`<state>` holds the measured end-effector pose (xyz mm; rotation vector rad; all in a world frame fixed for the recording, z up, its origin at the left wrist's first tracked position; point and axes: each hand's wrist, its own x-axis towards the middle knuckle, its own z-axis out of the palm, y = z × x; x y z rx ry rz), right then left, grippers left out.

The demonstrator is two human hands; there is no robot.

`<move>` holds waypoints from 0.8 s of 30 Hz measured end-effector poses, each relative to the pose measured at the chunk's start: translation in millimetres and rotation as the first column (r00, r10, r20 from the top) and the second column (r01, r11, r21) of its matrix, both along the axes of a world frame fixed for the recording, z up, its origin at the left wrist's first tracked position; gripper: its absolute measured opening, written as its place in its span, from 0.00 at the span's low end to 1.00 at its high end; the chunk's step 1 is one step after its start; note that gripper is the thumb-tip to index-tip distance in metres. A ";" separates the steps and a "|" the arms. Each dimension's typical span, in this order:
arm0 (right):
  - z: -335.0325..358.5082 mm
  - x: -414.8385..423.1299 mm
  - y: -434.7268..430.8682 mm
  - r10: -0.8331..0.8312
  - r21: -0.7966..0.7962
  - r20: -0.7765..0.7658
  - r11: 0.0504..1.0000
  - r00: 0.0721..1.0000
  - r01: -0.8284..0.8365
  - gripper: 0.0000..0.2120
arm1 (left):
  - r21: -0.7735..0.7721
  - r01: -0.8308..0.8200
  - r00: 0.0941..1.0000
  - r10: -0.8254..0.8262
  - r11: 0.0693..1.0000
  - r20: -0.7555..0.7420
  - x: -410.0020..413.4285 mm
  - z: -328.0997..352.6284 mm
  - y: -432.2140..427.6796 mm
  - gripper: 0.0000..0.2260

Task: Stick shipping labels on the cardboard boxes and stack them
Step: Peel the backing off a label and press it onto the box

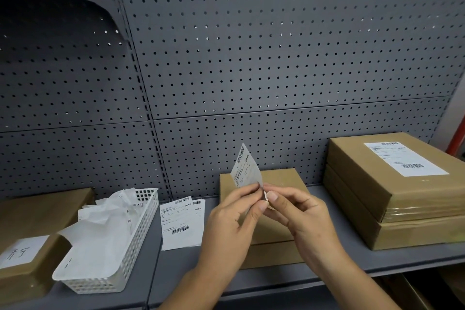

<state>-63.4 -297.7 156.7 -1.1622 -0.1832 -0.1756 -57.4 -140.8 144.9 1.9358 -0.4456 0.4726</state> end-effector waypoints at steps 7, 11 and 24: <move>-0.5 -1.0 0.2 -0.001 0.007 0.002 1.000 1.000 0.001 0.06 | 0.031 -0.005 1.000 0.005 1.000 0.022 -0.6 1.5 0.4 0.12; -0.7 -2.8 -0.2 -0.010 -0.023 0.002 1.000 1.000 0.010 0.05 | 0.068 -0.014 1.000 0.013 0.998 0.012 -2.0 1.0 0.9 0.11; -6.3 0.4 3.5 -0.014 -0.225 0.009 0.974 1.000 0.016 0.07 | -0.232 0.085 0.973 -0.131 0.969 -0.190 -2.3 2.8 -0.6 0.09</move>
